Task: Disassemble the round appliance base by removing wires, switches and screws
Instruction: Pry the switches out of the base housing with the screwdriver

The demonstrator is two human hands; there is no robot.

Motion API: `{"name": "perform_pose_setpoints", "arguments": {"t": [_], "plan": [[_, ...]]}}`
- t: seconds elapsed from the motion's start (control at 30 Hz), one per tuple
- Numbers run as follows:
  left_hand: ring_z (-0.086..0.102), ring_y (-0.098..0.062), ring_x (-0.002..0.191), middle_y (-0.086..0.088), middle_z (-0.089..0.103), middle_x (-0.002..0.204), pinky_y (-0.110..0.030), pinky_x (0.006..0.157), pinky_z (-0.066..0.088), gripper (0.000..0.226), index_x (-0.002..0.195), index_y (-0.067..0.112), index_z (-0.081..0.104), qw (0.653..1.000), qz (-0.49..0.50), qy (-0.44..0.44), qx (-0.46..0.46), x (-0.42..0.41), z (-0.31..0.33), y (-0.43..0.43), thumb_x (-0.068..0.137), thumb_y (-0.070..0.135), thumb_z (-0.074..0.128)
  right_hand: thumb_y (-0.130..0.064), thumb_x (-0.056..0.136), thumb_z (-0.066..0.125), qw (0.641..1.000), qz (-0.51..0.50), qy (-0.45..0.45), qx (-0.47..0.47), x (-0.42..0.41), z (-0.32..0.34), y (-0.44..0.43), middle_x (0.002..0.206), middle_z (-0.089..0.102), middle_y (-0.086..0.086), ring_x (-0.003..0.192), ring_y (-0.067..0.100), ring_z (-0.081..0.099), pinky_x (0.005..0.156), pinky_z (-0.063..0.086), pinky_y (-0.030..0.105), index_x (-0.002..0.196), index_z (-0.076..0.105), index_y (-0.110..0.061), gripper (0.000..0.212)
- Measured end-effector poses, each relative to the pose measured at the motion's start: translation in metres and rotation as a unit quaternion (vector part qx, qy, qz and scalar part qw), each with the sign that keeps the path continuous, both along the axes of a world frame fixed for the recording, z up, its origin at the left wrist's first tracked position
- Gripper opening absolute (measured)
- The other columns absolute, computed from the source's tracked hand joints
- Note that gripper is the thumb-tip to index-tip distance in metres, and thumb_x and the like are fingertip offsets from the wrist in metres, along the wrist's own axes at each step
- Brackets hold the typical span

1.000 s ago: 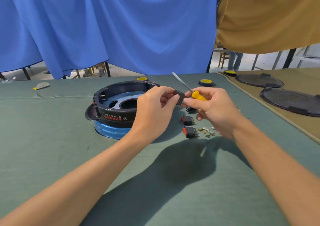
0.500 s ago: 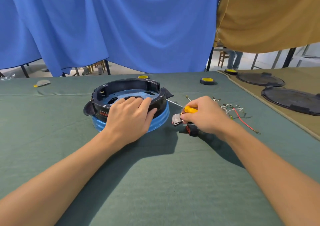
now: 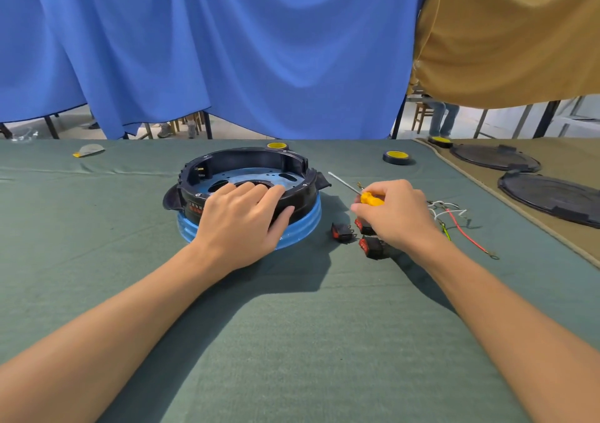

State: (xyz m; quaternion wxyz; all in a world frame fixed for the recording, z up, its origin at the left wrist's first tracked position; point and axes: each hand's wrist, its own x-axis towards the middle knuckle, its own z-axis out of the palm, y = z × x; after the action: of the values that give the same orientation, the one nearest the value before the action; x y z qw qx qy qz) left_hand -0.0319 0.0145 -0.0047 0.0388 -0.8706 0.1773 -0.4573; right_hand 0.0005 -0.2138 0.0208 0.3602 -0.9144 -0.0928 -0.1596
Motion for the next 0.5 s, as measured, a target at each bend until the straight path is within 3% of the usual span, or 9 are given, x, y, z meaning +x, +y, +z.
{"name": "perform_pose_setpoints", "arguments": {"t": [0.17,0.27,0.37,0.43,0.5], "plan": [[0.062,-0.021,0.059,0.002,0.064,0.065,-0.032,0.050,0.047,0.031,0.098,0.011,0.071,1.000,-0.017,-0.014,0.008,-0.008,0.000,0.013,0.093,0.035,0.053,-0.025,0.086,0.067,0.996,0.026,0.002,0.081,-0.002,0.008,-0.010,0.067,0.070,-0.001,0.078,0.025,0.065,0.070,0.052,0.039,0.073,0.070,-0.020,0.014],[0.063,-0.021,0.061,0.002,0.066,0.068,-0.034,0.053,0.047,0.031,0.091,0.012,0.072,0.998,-0.053,-0.023,-0.012,-0.014,0.002,0.022,0.095,0.033,0.050,-0.023,0.087,0.067,0.988,0.061,0.019,0.141,-0.002,0.016,-0.009,0.065,0.070,-0.002,0.071,0.025,0.063,0.061,0.044,0.035,0.073,0.071,-0.018,0.015],[0.065,-0.022,0.090,0.002,0.072,0.095,-0.036,0.078,0.044,0.029,0.091,0.013,0.071,0.982,-0.020,-0.037,-0.183,-0.010,0.012,0.028,0.094,0.029,0.047,-0.031,0.089,0.066,0.980,0.108,0.025,0.166,-0.002,0.031,0.001,0.056,0.061,-0.003,0.059,0.016,0.050,0.058,0.039,0.032,0.075,0.070,-0.015,0.021],[0.053,-0.022,0.115,0.001,0.064,0.120,-0.036,0.095,0.034,0.028,0.108,0.013,0.066,0.938,0.073,0.004,-0.339,0.003,0.025,0.040,0.089,0.027,0.050,-0.038,0.090,0.064,0.975,0.144,0.038,0.166,0.000,0.043,0.013,0.056,0.056,-0.003,0.055,0.016,0.042,0.055,0.037,0.032,0.082,0.071,-0.016,0.025],[0.044,-0.024,0.124,-0.003,0.055,0.131,-0.039,0.103,0.032,0.040,0.123,0.012,0.057,0.871,0.138,0.096,-0.462,0.018,0.037,0.060,0.086,0.028,0.054,-0.040,0.093,0.059,0.972,0.180,0.047,0.144,0.002,0.052,0.028,0.055,0.055,-0.005,0.055,0.016,0.041,0.054,0.037,0.031,0.087,0.072,-0.020,0.024]]}}
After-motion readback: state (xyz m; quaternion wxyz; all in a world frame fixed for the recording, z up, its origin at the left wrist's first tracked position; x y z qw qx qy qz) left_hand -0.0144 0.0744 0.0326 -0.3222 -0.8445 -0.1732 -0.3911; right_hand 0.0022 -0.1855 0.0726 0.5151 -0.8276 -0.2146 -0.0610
